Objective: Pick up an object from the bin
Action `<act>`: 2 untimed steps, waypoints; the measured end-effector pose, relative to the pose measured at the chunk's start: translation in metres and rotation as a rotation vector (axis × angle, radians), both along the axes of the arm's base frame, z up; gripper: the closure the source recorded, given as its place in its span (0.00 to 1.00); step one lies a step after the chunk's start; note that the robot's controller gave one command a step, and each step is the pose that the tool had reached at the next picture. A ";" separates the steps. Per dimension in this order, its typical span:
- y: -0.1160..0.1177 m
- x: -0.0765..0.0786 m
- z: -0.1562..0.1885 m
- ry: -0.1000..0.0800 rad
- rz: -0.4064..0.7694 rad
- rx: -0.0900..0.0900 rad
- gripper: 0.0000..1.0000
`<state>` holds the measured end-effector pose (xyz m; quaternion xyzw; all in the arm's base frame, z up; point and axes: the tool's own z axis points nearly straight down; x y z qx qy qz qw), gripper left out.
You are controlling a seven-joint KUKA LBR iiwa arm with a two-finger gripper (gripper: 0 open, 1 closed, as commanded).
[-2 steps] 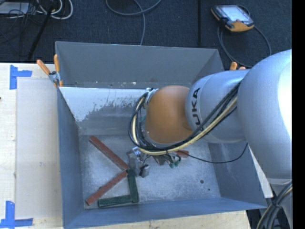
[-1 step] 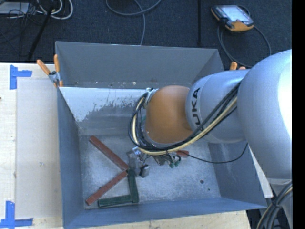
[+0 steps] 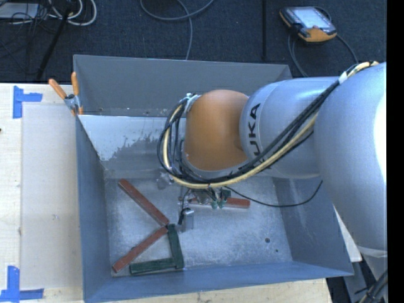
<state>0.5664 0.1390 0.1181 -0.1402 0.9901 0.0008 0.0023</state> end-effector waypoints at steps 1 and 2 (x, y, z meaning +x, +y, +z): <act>-0.001 -0.001 -0.002 0.003 0.001 -0.002 0.00; 0.029 -0.048 -0.048 0.002 0.248 0.000 1.00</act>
Offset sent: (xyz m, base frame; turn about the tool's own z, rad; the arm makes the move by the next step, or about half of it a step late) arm -0.0485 0.0272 -0.0481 -0.2501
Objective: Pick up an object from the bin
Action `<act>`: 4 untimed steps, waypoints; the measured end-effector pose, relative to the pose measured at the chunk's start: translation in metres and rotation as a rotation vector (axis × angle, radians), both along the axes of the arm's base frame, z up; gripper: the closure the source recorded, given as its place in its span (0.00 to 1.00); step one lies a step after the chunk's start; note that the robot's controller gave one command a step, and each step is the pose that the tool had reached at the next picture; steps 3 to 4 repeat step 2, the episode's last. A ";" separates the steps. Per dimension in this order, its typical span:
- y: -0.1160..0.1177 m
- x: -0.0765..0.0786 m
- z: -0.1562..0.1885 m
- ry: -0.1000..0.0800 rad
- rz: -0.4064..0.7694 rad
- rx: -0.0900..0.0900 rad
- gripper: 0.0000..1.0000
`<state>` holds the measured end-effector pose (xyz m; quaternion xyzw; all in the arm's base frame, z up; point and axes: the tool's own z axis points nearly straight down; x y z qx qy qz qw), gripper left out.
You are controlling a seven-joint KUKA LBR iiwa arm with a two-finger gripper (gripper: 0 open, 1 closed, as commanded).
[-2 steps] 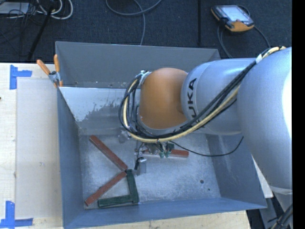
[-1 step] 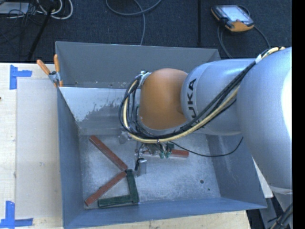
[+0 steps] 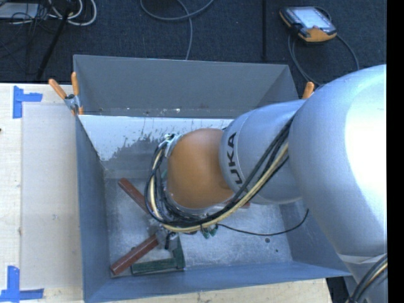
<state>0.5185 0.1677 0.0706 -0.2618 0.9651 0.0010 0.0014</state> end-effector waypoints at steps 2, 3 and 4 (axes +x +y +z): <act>-0.013 -0.014 0.194 -0.005 -0.054 0.000 1.00; -0.013 -0.014 0.194 -0.005 -0.054 0.000 1.00; -0.013 -0.014 0.194 -0.005 -0.054 0.000 1.00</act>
Offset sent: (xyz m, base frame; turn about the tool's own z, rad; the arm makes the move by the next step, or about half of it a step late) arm -0.0146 -0.0137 0.1896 0.0577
